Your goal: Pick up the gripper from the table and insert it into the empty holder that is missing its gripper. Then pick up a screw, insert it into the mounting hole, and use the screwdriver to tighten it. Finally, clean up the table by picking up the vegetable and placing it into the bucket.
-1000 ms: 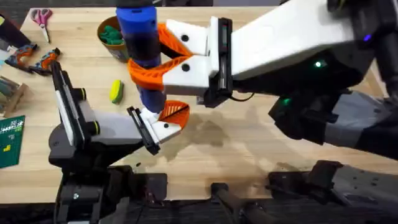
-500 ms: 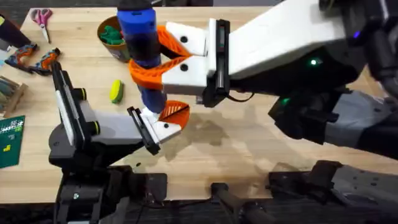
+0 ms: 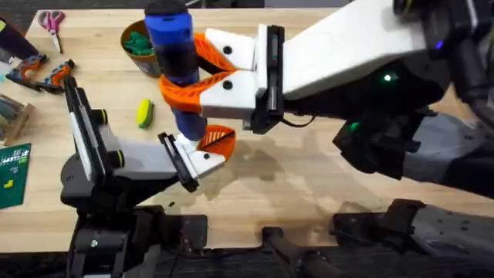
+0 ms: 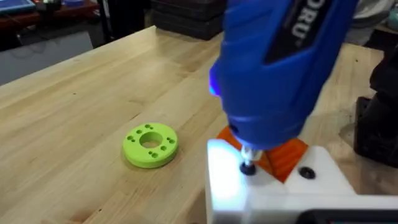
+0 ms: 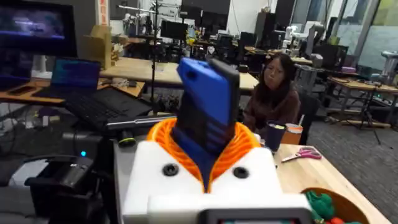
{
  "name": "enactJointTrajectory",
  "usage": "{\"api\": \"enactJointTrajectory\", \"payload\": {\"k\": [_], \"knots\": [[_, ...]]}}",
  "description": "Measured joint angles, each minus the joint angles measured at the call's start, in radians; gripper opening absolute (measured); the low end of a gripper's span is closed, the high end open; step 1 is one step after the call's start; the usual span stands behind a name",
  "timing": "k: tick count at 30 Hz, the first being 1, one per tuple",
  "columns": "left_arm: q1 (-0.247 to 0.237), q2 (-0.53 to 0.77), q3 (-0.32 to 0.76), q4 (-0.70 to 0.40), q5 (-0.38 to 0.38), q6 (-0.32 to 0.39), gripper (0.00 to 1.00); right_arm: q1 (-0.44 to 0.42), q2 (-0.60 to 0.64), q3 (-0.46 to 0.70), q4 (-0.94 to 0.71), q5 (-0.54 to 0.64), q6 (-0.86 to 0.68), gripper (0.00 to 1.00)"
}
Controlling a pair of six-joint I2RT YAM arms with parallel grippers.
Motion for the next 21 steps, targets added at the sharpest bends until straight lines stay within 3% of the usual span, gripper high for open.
{"api": "enactJointTrajectory", "payload": {"k": [12, 16, 21], "knots": [[-0.001, 0.000, 0.000, 0.000, 0.000, 0.003, 0.004, 0.002, 0.012, 0.009, 0.053, -0.001, -0.010, 0.027], [-0.001, 0.000, 0.000, 0.000, 0.000, 0.003, 0.004, -0.006, 0.020, 0.103, 0.013, -0.005, -0.022, 0.027], [-0.001, 0.000, 0.000, 0.000, 0.000, 0.003, 0.004, -0.032, 0.019, 0.256, -0.158, -0.037, -0.090, 0.027]]}}
